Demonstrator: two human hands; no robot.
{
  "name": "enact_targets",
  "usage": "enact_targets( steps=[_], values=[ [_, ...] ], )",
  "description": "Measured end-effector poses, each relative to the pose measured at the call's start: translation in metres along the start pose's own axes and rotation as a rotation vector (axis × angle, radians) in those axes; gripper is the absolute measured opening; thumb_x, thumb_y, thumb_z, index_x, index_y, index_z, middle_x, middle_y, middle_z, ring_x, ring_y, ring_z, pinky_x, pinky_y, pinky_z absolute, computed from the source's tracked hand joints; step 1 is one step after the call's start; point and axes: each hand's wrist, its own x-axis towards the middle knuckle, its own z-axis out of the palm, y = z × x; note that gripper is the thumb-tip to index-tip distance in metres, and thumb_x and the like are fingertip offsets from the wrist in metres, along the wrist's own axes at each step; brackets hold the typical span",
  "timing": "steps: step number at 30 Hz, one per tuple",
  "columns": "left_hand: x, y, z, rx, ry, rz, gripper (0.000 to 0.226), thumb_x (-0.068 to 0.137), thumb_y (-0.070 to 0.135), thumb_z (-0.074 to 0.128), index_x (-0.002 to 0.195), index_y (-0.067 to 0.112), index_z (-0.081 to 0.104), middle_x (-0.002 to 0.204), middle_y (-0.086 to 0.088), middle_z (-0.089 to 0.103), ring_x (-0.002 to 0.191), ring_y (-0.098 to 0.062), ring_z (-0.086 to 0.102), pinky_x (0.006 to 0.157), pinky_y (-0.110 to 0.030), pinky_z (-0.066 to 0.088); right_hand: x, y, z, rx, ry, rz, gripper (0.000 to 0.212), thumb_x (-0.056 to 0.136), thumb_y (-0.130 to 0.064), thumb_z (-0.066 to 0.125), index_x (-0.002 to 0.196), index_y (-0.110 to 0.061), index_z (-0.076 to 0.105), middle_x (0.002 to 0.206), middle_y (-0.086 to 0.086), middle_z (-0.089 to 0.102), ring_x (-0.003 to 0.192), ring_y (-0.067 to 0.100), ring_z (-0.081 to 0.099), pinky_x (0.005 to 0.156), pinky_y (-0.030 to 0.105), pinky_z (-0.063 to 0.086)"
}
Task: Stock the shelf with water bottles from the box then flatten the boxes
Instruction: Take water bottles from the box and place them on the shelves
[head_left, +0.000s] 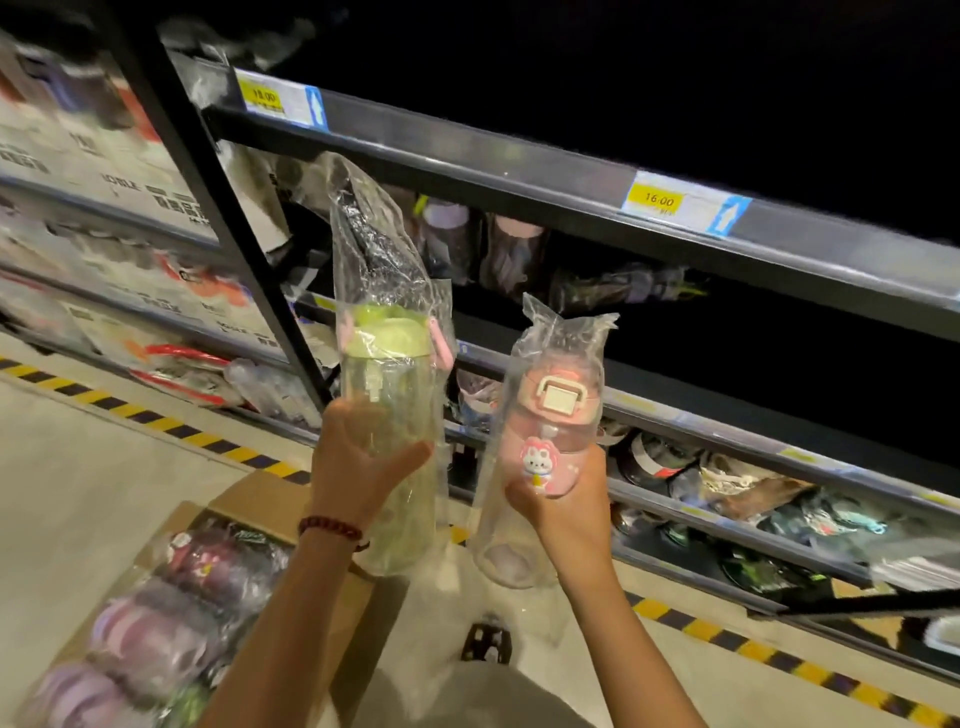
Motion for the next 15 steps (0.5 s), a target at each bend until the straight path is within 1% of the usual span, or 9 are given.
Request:
enact_targets(
  steps=[1,3,6,9,11,12,13,14,15],
  values=[
    [0.009,0.003,0.004,-0.018,0.018,-0.012,0.086,0.037,0.056,0.074,0.109,0.017,0.049,0.103,0.003,0.059,0.093,-0.015,0.059,0.079,-0.030,0.051,0.013,-0.003,0.003,-0.012,-0.010,0.003,0.064,0.058,-0.026,0.080,0.115,-0.018,0.050,0.100,-0.004,0.064,0.088,0.010,0.063,0.065,0.020,0.045],
    [0.028,0.011,0.012,-0.036,0.053,-0.019,0.088,0.036,0.058,0.070,0.113,0.022,0.045,0.107,0.002,0.058,0.096,-0.017,0.059,0.080,-0.033,0.051,0.040,-0.008,0.011,-0.014,-0.038,-0.010,0.066,0.054,-0.030,0.077,0.114,-0.016,0.052,0.098,0.001,0.066,0.084,0.013,0.064,0.065,0.024,0.048],
    [0.060,0.015,0.021,-0.077,0.073,-0.039,0.098,0.036,0.057,0.070,0.123,0.019,0.047,0.115,0.000,0.059,0.104,-0.020,0.059,0.086,-0.040,0.052,0.076,-0.012,0.025,-0.033,-0.067,0.010,0.069,0.049,-0.040,0.073,0.112,-0.020,0.054,0.096,-0.001,0.067,0.084,0.016,0.065,0.067,0.035,0.053],
    [0.091,0.016,0.026,-0.145,0.107,-0.061,0.108,0.034,0.059,0.069,0.129,0.013,0.045,0.119,-0.005,0.059,0.105,-0.023,0.058,0.085,-0.037,0.051,0.103,-0.021,0.041,0.006,-0.043,0.031,0.063,0.049,-0.043,0.072,0.106,-0.021,0.055,0.095,0.000,0.065,0.086,0.020,0.064,0.071,0.039,0.054],
    [0.116,0.013,0.027,-0.179,0.127,-0.079,0.104,0.040,0.053,0.075,0.127,0.005,0.045,0.112,-0.009,0.057,0.102,-0.027,0.058,0.083,-0.038,0.050,0.119,-0.025,0.053,0.068,-0.006,0.040,0.060,0.049,-0.039,0.072,0.104,-0.024,0.055,0.096,0.000,0.065,0.089,0.018,0.064,0.075,0.041,0.054],
    [0.130,0.011,0.027,-0.205,0.143,-0.080,0.098,0.046,0.047,0.080,0.124,0.000,0.045,0.105,-0.013,0.056,0.098,-0.032,0.057,0.082,-0.039,0.051,0.127,-0.027,0.059,0.110,0.019,0.042,0.061,0.048,-0.039,0.072,0.105,-0.026,0.053,0.097,-0.001,0.064,0.089,0.018,0.064,0.076,0.041,0.054],
    [0.145,0.007,0.028,-0.227,0.173,-0.068,0.093,0.049,0.043,0.082,0.120,-0.006,0.045,0.098,-0.022,0.054,0.091,-0.038,0.055,0.078,-0.039,0.051,0.136,-0.028,0.065,0.153,0.047,0.052,0.063,0.046,-0.040,0.073,0.105,-0.029,0.051,0.098,-0.002,0.063,0.090,0.018,0.063,0.077,0.040,0.054],
    [0.157,0.006,0.028,-0.237,0.187,-0.054,0.090,0.051,0.040,0.082,0.116,-0.010,0.046,0.097,-0.031,0.051,0.088,-0.045,0.051,0.071,-0.032,0.051,0.144,-0.030,0.071,0.198,0.075,0.060,0.066,0.044,-0.041,0.073,0.106,-0.030,0.050,0.099,-0.001,0.063,0.091,0.018,0.063,0.078,0.041,0.055],
    [0.170,0.004,0.028,-0.242,0.198,-0.049,0.083,0.055,0.036,0.083,0.113,-0.012,0.047,0.095,-0.034,0.050,0.085,-0.047,0.050,0.063,-0.020,0.049,0.152,-0.032,0.077,0.245,0.092,0.057,0.068,0.043,-0.041,0.073,0.107,-0.029,0.051,0.099,0.001,0.063,0.090,0.019,0.064,0.079,0.043,0.055]
  ],
)
